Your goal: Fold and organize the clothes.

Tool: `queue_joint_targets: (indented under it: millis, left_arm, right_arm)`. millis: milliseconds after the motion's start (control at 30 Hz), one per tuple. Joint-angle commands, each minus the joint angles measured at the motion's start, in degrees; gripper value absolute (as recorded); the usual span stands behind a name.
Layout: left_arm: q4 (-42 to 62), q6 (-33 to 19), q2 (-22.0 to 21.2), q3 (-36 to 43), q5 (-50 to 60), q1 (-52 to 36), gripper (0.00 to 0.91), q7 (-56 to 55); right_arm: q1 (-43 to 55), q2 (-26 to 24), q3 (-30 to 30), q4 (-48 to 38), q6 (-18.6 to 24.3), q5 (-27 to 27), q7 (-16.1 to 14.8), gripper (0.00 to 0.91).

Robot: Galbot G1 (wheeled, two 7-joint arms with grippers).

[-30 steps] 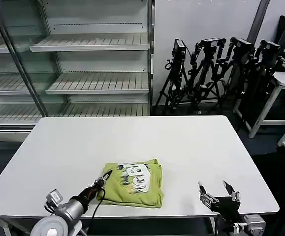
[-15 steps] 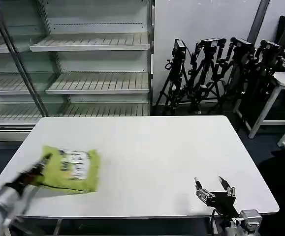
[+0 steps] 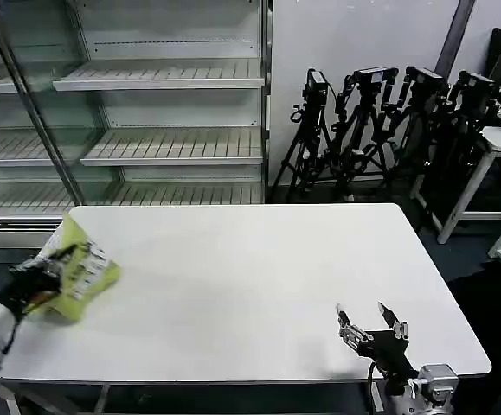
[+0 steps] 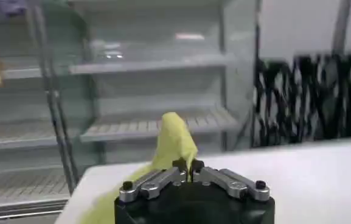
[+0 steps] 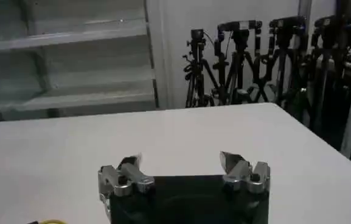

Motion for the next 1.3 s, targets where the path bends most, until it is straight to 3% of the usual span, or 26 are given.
queue_joint_targets:
  millis: [33,367,733,967,1000,1033,1067,1300]
  left_arm:
    - [1.5,-4.4,-6.0,32.7,29.7,-2.3,0.02,-1.0]
    - [-4.0,1.0,-11.0,43.1,19.1,-12.8,0.03,-4.6]
    - [12.1,1.6,-24.3,53.3,4.1,-31.6,0.03,-14.0]
    - [18.0,0.5,-28.8,57.5,1.0,-38.6,0.03,-14.9]
    - [18.6,0.5,-29.1,58.1,1.4,-39.1,0.242,-14.3]
    - [19.2,0.5,-29.2,58.4,2.0,-39.3,0.816,-13.6]
    - [20.0,0.0,-29.3,58.6,2.6,-39.6,0.907,-13.2]
    - [17.1,-3.3,-28.6,56.5,3.4,-35.8,0.907,-12.3]
  right_arm:
    - [-2.0,1.1,0.0,1.2,0.7,-1.8,-0.2,0.907]
    - [-3.9,1.7,1.1,2.2,0.6,-2.8,-0.1,0.907]
    - [-4.7,3.1,0.9,2.5,0.4,-4.2,0.1,0.907]
    - [-4.9,3.2,1.1,2.5,0.2,-4.4,0.2,0.907]
    - [-4.9,3.2,1.1,2.5,0.2,-4.4,0.2,0.907]
    - [-5.0,3.2,1.3,2.7,0.2,-4.4,0.2,0.907]
    - [-5.0,3.1,1.4,2.7,0.2,-4.4,0.2,0.907]
    - [-5.0,2.7,1.7,3.0,1.1,-5.8,0.1,0.907]
